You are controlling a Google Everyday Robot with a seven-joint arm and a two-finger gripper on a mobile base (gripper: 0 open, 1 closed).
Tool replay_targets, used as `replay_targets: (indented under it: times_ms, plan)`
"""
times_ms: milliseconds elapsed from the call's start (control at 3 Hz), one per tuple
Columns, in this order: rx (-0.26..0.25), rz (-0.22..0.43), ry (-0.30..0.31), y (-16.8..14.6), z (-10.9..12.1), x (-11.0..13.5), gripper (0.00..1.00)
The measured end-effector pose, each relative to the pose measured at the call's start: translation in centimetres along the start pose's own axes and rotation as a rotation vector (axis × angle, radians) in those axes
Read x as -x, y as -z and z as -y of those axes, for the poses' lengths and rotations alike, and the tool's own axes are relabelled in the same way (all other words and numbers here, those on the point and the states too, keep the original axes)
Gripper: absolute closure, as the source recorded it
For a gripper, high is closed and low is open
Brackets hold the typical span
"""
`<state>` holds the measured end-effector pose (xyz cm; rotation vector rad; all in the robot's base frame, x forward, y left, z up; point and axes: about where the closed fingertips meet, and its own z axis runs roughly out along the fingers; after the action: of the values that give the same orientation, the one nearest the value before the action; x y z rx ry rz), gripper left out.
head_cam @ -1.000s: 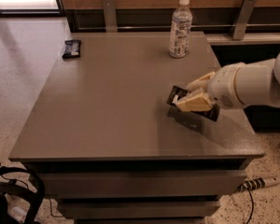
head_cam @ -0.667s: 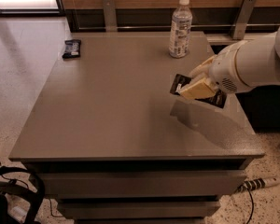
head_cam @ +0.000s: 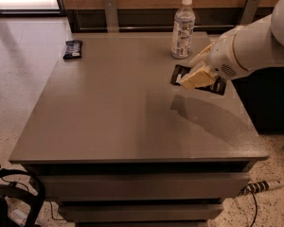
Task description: Move rxbar chocolate near rxbar blueberry
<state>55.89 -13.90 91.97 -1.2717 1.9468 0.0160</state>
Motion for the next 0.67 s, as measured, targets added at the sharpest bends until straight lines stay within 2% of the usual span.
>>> replay_targets:
  times_ms: [333, 667]
  plan:
    - [0.029, 0.104, 0.101, -1.60, 1.25, 3.57, 1.00]
    - [0.023, 0.124, 0.143, -1.52, 1.62, 4.47, 1.00]
